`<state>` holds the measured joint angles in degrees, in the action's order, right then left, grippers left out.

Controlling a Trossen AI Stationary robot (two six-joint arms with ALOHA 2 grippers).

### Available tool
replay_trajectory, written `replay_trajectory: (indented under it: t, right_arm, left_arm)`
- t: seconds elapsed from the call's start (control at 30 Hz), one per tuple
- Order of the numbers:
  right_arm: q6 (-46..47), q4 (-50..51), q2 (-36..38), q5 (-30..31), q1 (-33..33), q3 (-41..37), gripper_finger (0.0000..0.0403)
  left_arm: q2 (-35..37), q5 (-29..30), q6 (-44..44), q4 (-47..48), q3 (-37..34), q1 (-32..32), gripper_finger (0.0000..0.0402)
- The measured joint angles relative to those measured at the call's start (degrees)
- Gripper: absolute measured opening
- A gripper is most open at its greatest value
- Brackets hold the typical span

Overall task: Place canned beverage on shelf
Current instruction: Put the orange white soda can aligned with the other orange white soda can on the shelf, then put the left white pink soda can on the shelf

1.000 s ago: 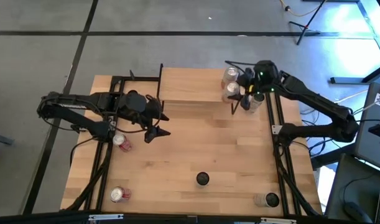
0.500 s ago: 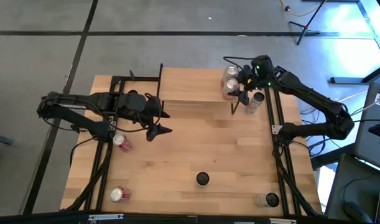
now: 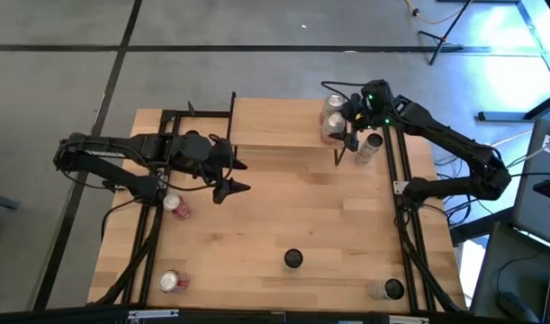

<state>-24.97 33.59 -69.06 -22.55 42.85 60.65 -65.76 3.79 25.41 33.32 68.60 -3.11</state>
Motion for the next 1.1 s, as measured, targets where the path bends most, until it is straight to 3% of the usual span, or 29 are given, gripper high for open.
replay_trajectory:
  t: [0.17,0.43,0.53,0.67,0.77,0.9,1.1]
  right_arm:
    - [0.4,1.9,0.6,3.7,-0.1,2.1,0.0378]
    - [1.8,11.8,2.2,4.0,-0.1,12.8,0.0383]
    - [4.5,15.2,2.9,1.9,-0.1,16.6,0.0384]
    - [9.8,16.6,5.0,-5.1,-0.7,19.1,0.0384]
    - [13.1,16.4,6.3,-8.7,-4.6,19.1,0.0384]
    - [14.6,16.4,6.7,-9.0,-13.4,19.1,0.0385]
    - [14.6,15.8,5.4,-1.1,-24.7,19.1,0.0385]
  left_arm:
    - [0.0,0.2,-0.3,0.0,0.0,0.0,0.0343]
    - [0.0,0.2,1.4,0.0,0.0,-0.1,0.0343]
    - [0.0,0.2,5.2,0.0,0.0,-0.1,0.0343]
    - [-0.4,0.4,8.2,0.0,0.0,-0.7,0.0343]
    - [-1.2,3.5,9.7,0.7,0.0,-1.6,0.0343]
    - [-1.5,9.7,14.3,1.9,0.0,-2.1,0.0343]
    - [-0.6,17.5,21.3,9.6,0.6,-0.3,0.0343]
